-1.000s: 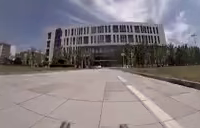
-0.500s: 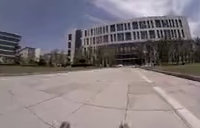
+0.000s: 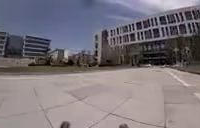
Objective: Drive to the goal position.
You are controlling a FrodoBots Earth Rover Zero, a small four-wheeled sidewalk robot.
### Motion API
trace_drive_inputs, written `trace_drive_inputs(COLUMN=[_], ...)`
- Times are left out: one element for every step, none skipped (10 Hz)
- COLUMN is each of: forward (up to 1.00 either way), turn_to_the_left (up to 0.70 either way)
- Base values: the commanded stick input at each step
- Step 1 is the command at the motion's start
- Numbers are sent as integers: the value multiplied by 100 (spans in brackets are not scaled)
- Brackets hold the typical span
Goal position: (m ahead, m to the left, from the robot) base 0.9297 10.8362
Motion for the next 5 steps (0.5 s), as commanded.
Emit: trace_drive_inputs(forward=[70, 70, 70, 70, 70], turn_to_the_left=[35, 35, 35, 35, 35])
